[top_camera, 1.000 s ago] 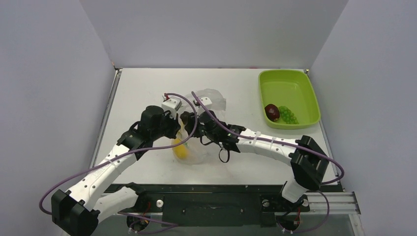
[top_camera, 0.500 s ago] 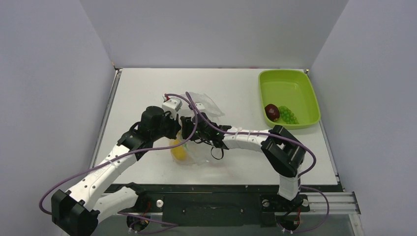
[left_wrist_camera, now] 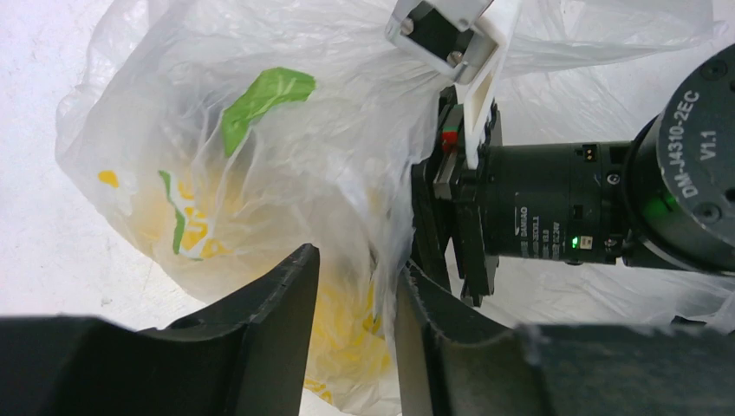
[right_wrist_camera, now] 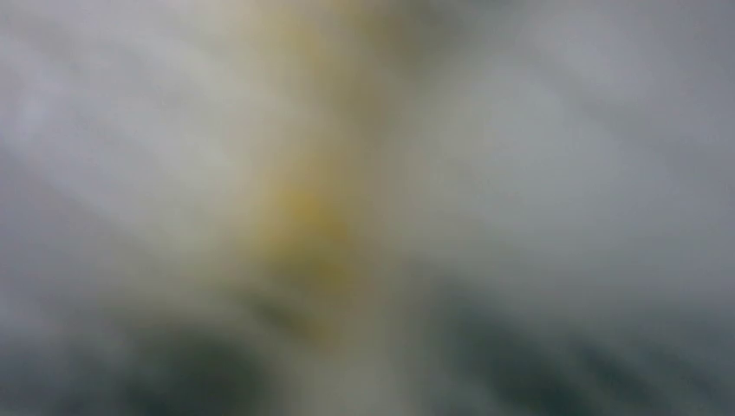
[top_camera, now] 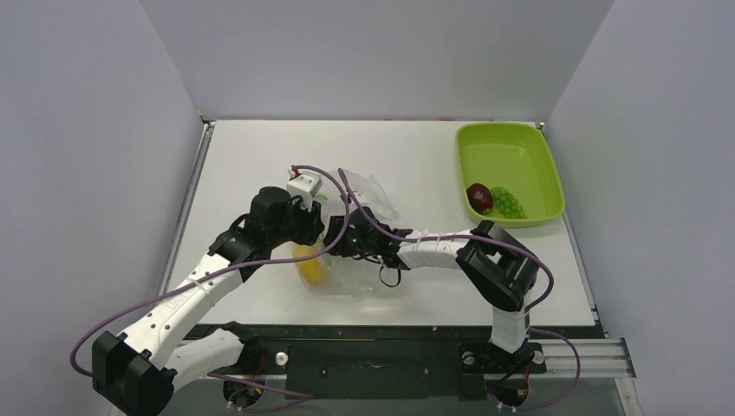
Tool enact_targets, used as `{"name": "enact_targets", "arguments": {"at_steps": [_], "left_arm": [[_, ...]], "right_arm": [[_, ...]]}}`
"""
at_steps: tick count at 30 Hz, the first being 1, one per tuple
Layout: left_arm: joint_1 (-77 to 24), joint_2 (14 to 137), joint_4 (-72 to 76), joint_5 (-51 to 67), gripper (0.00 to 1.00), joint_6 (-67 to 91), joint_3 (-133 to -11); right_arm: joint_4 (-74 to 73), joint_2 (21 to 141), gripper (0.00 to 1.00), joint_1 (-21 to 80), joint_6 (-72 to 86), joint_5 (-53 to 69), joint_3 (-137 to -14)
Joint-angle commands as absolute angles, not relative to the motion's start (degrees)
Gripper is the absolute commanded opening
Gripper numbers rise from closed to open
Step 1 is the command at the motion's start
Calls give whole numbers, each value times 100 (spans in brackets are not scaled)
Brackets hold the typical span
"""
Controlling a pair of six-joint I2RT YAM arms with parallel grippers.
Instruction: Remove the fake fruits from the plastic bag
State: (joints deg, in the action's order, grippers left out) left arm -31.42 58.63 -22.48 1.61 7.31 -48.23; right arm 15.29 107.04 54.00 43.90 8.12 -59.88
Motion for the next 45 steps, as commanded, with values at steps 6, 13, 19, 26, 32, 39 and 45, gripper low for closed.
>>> {"name": "enact_targets", "arguments": {"at_steps": [6,13,19,26,32,39,45], "left_arm": [[-3164,5483,-1809,-142,31,737,-4763],[-3157,5475,-1940,-720,32,830,-4852],[-3138,4892,-1688,-975,42,862,-4620],[-3136,5320,-1798,-622,50,892,-4739],[-3111,5924,-2151,-816,53,940,-5001],[-3018,4978,-1825,-1331,55,1278,-4760],[-3005,4253,-2828,-1677,58,2388,-5222]], "right_arm": [[2222,10366,48,5109,4519,663,-5764],[2125,10370,57,5306,4344,366,-6217],[2484,10628,61,5349,4378,101,-6540],[2949,10919,62,5412,4660,18,-6747],[2981,10858,61,5414,4816,108,-6659],[2739,10519,61,5281,4656,294,-6186],[2620,10319,61,5045,4526,508,-5906]]}}
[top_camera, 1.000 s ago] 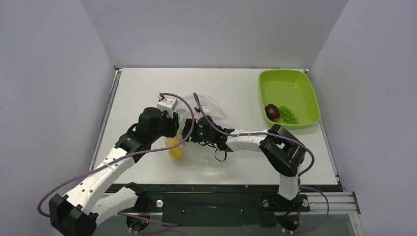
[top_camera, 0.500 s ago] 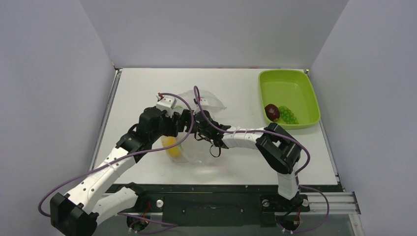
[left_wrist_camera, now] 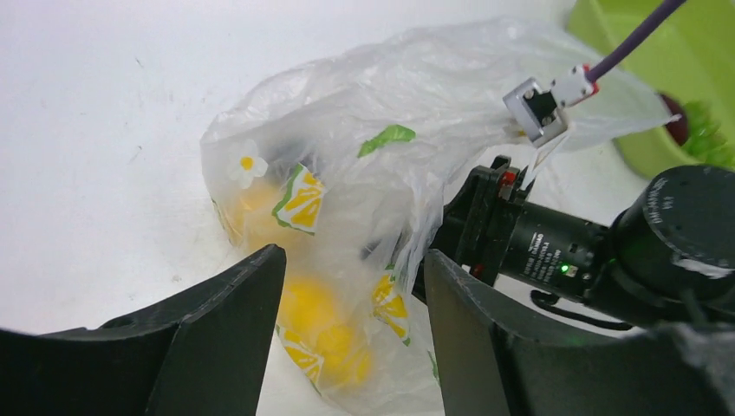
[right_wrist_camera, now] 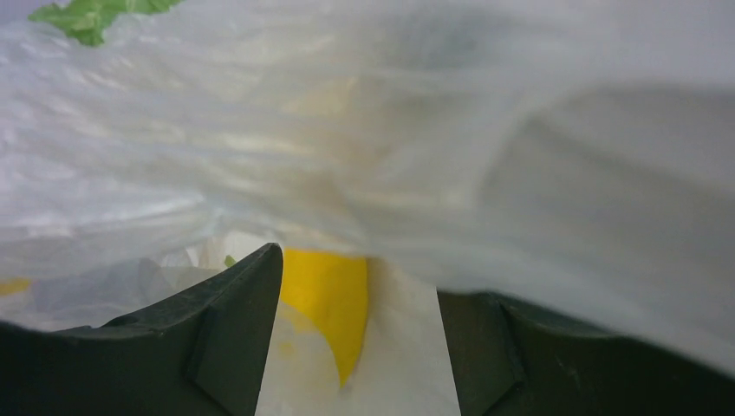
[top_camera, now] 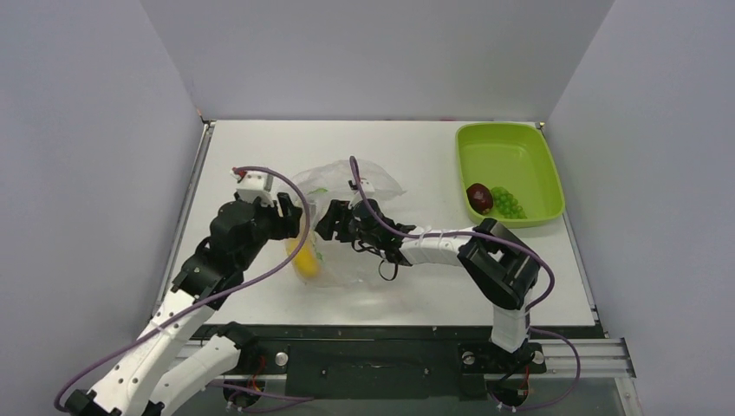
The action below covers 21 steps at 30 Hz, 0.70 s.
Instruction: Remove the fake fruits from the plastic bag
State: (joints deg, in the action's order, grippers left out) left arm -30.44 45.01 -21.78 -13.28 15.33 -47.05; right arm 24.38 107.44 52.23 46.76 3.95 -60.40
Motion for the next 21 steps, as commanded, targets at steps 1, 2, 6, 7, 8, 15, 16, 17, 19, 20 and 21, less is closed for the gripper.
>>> {"name": "enact_targets", "arguments": {"at_steps": [1,2,6,7,8,15,16,17,19,20,21], "left_arm": [[-3006,4166,-3071,-1876,58,2742,-5292],[-3006,4118,-3563,-2006,58,2940,-5340],[-3006,3731,-4447,-2570,59,4380,-4702],[-3006,3583,-4430,-2534,59,4732,-4513],[-3006,3523,-4351,-2528,59,4915,-4145],[-3006,3603,-3081,-2041,50,5731,-2699],[-3006,3795,-3013,-1985,49,5761,-2637],[-3006,3910,-2915,-1964,48,5781,-2551],[-3006,4232,-2751,-1889,47,5843,-2450],[-3006,4415,-2676,-1804,45,5851,-2420],[-3006,4502,-2519,-1772,44,5852,-2370]], "right_arm": [[2554,10306,61,5016,4482,578,-5906],[2499,10291,61,5013,4392,627,-5919],[2218,10356,61,4997,4063,1139,-6159],[2159,10386,61,4989,3973,1220,-6281],[2043,10434,61,4986,3938,1342,-6331],[1563,10550,61,5006,3684,1662,-6655],[1492,10576,61,5021,3670,1762,-6667],[1436,10597,61,5054,3627,1795,-6707],[1276,10684,61,5107,3525,1838,-6756],[1191,10712,61,5137,3485,1839,-6766],[1158,10768,62,5148,3398,1838,-6778]]}}
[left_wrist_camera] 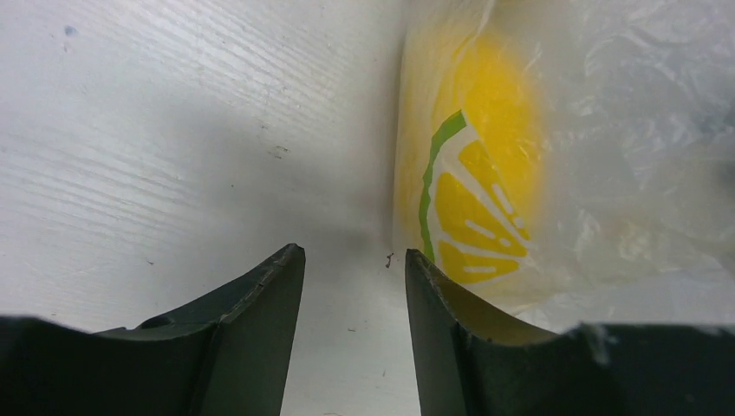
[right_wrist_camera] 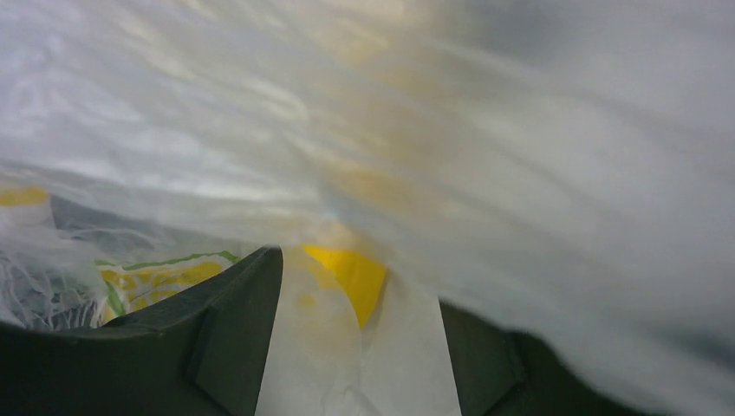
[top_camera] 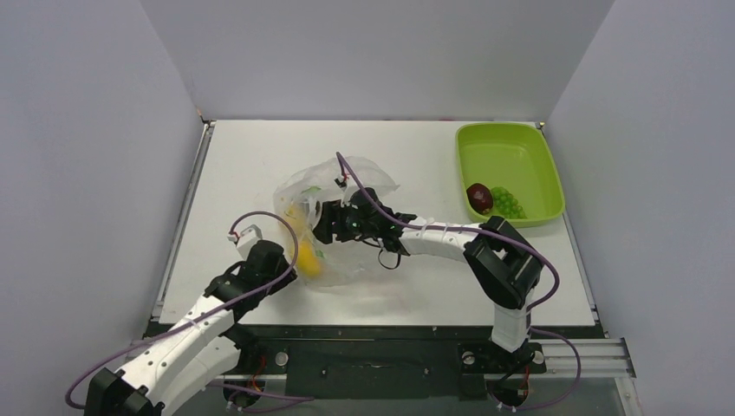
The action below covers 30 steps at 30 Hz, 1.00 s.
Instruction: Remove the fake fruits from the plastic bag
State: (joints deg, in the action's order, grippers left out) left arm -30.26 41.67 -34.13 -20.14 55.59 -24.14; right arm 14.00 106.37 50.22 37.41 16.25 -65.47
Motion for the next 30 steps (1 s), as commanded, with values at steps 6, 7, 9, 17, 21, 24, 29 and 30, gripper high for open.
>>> {"name": "enact_targets", "arguments": {"at_steps": [6,7,9,17,21,24,29,30], "left_arm": [[-3006,5058,-1720,-1583,42,5848,-2029],[-3006,5176,-1620,-1538,41,5850,-1995],[-3006,5364,-1364,-1517,41,5846,-1919],[-3014,6237,-817,-1317,39,5716,-1993],[-3015,6179,-899,-1333,38,5713,-1963],[-3015,5861,-1027,-1384,39,5724,-1900],[-3015,5109,-1718,-1369,39,5743,-1917],[-3015,4819,-1834,-1365,39,5750,-1938]], "right_arm": [[1083,11042,61,5201,3318,2238,-6895],[1091,11058,61,5238,3328,2288,-6914],[1060,11093,61,5303,3336,2370,-6946],[995,11336,62,5428,3374,2077,-7033],[811,11542,61,5472,3156,1655,-7153],[746,11685,61,5474,3120,1419,-7207],[795,11426,61,5425,3253,1132,-7011],[828,11333,61,5402,3334,1124,-6883]]}}
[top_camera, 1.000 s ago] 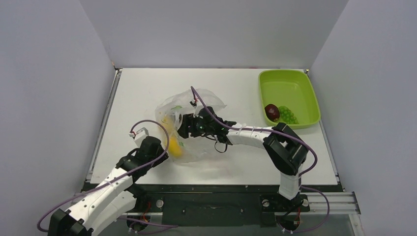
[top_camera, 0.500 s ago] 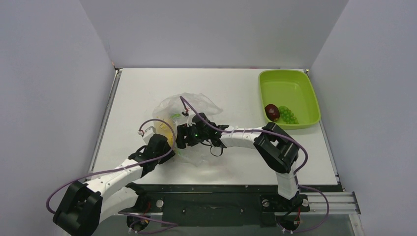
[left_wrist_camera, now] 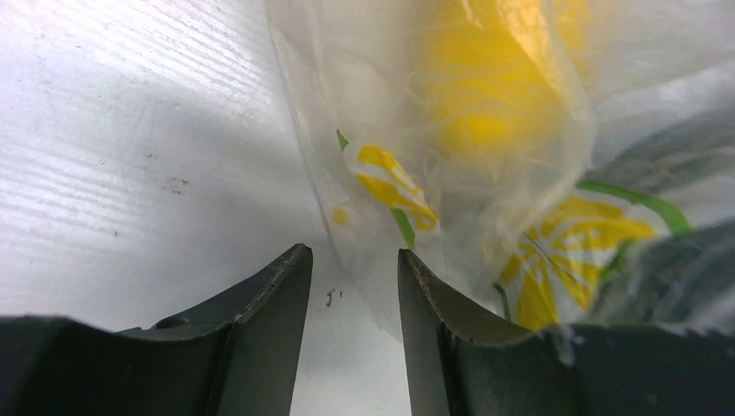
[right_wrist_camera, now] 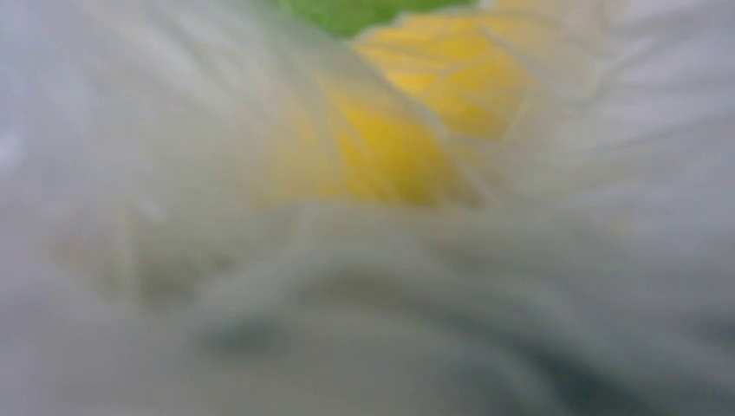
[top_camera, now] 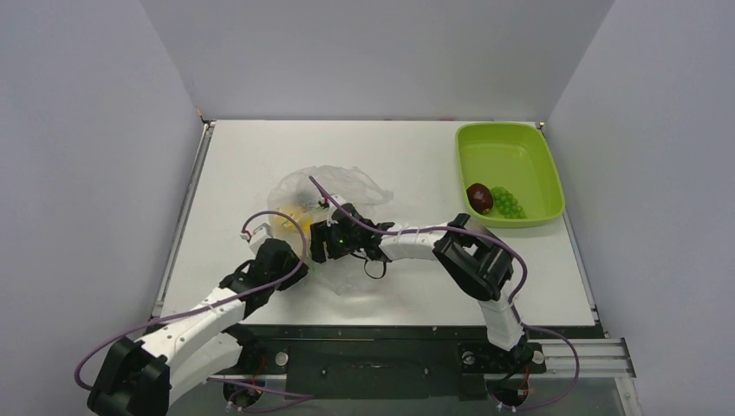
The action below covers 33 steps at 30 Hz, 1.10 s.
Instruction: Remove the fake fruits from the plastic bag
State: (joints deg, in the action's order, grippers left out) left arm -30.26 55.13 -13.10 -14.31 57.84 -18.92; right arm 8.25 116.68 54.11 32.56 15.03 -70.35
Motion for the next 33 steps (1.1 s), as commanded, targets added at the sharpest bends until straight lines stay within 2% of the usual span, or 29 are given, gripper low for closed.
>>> {"name": "enact_targets", "arguments": {"at_steps": [1,7,13,22,25,33], "left_arm": [[-3008,4673,-2069,-1411,40,5768,-1962],[-2957,3588,-3035,-2132,47,5947,-2387],[-2627,4089,-3011,-2695,49,5639,-2992],[-1042,5802,-1371,-978,47,4847,-3242],[-1004,6307,-959,-348,39,4670,-3347],[-1685,6803,313,-118,39,4959,-2767]], "right_arm": [[915,11168,61,5330,3376,1127,-6808],[1183,10543,62,5043,3613,1334,-6344],[1139,10373,62,4932,3638,1333,-6483],[1148,10794,61,4784,3847,1108,-7005],[1063,10995,61,4783,3772,1132,-7179],[896,11535,62,4867,3682,1181,-7567]]}}
